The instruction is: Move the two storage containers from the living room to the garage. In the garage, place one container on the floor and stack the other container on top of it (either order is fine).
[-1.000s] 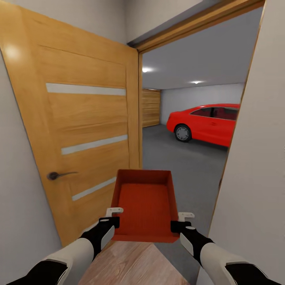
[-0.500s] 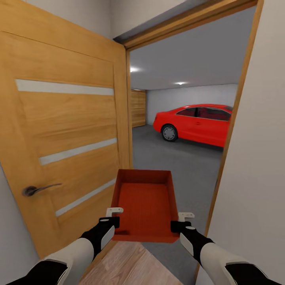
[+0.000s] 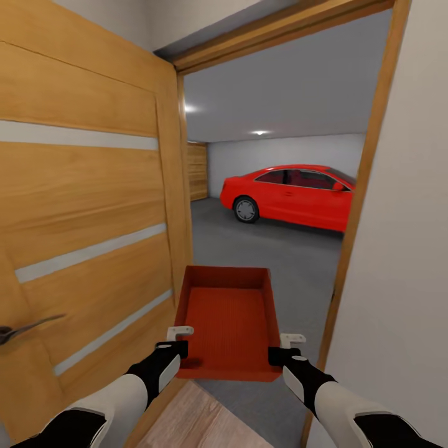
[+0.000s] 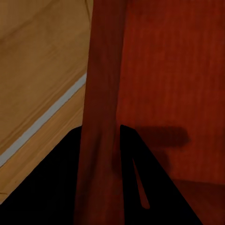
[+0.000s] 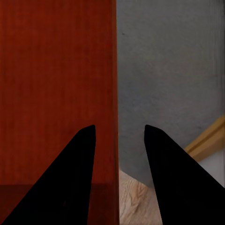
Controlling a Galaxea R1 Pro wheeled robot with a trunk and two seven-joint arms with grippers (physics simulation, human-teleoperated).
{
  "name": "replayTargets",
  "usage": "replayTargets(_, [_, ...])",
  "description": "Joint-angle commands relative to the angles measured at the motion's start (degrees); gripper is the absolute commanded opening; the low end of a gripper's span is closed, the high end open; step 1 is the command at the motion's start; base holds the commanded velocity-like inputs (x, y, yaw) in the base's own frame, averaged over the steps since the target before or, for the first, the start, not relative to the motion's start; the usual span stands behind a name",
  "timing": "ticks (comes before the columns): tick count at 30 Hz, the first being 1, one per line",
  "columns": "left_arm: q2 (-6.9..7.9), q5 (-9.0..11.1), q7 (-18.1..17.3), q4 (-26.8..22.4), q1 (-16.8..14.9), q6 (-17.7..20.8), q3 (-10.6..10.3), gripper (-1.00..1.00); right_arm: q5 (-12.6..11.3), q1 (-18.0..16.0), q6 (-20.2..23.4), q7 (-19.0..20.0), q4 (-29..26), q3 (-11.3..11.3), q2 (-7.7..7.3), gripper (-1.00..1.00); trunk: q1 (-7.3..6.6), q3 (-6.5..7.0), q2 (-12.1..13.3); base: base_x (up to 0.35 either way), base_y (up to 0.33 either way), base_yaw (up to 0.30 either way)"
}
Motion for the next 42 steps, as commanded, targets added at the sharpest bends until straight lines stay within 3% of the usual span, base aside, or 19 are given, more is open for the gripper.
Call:
replayTargets(1, [0.16,-1.22,1.05,-0.35,-0.02,0.00,0.42,-1.00,-0.97,0.00,0.00,-0.25,0.18,0.19,0.03,-1.00,0.04,0.00,-0.04,0.198,0.172,-0.238])
replayTargets(42, [0.16,-1.22,1.05,-0.37,-0.02,0.00,0.42,-1.00,-0.97,0.00,0.00,-0.25,0.18,0.19,0.03,-1.00,0.04,0.87,-0.04,0.199,0.172,-0.238])
